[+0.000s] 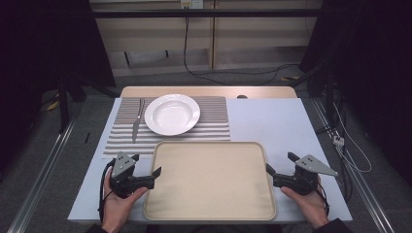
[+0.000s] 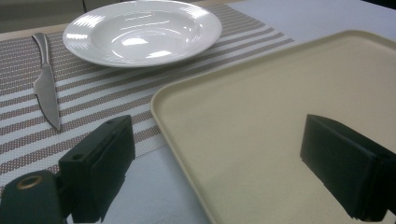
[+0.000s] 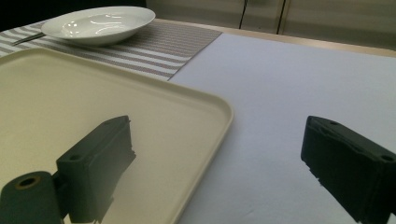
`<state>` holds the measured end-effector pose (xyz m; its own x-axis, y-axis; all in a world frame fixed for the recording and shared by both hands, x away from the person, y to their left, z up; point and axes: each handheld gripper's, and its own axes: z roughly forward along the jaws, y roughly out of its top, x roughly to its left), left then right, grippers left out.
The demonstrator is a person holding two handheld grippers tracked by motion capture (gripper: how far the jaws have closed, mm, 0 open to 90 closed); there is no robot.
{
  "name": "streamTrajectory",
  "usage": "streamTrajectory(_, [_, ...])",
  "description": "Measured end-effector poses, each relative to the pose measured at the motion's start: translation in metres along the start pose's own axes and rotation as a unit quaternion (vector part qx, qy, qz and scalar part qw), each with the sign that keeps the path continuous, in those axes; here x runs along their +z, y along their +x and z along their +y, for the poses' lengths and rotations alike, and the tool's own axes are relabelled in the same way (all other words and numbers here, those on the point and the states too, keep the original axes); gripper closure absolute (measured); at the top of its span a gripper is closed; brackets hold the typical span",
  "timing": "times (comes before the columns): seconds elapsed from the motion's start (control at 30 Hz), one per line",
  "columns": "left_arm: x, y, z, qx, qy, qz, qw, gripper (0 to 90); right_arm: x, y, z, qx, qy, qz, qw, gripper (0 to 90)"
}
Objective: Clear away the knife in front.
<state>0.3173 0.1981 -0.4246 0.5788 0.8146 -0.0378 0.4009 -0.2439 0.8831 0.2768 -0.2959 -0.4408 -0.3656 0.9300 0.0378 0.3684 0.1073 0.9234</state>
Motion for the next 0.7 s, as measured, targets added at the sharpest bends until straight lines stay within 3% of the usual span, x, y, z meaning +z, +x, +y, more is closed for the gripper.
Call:
streamTrajectory(0.07, [0.001, 0.001, 0.0, -0.002, -0.004, -0.008, 1.0, 13.9, 0.0, 0.0, 0.0, 0.0, 0.001, 0.0, 1.0, 8.8])
streamTrajectory(0.17, [0.002, 0.003, 0.001, -0.011, -0.007, -0.014, 0.9998, 10.0, 0.0, 0.0, 0.0, 0.001, 0.0, 0.002, 1.0, 8.7])
streamTrajectory(0.4, [0.005, 0.005, 0.008, -0.019, -0.01, -0.004, 0.9998, 6.3, 0.001, 0.0, 0.0, 0.002, 0.002, 0.005, 1.0, 8.4])
streamTrajectory(0.43, [0.006, 0.005, 0.01, -0.018, -0.007, 0.007, 0.9998, 8.4, 0.001, 0.0, 0.0, 0.002, 0.002, 0.005, 1.0, 8.4])
streamTrajectory(0.53, [0.008, 0.006, 0.013, -0.016, 0.0, 0.011, 0.9998, 7.6, 0.002, 0.0, -0.001, 0.002, 0.005, 0.006, 1.0, 8.2])
streamTrajectory(0.7, [0.013, 0.017, 0.017, -0.024, 0.019, 0.004, 0.9995, 8.4, 0.003, 0.001, 0.0, -0.001, 0.005, 0.01, 0.9999, 7.4])
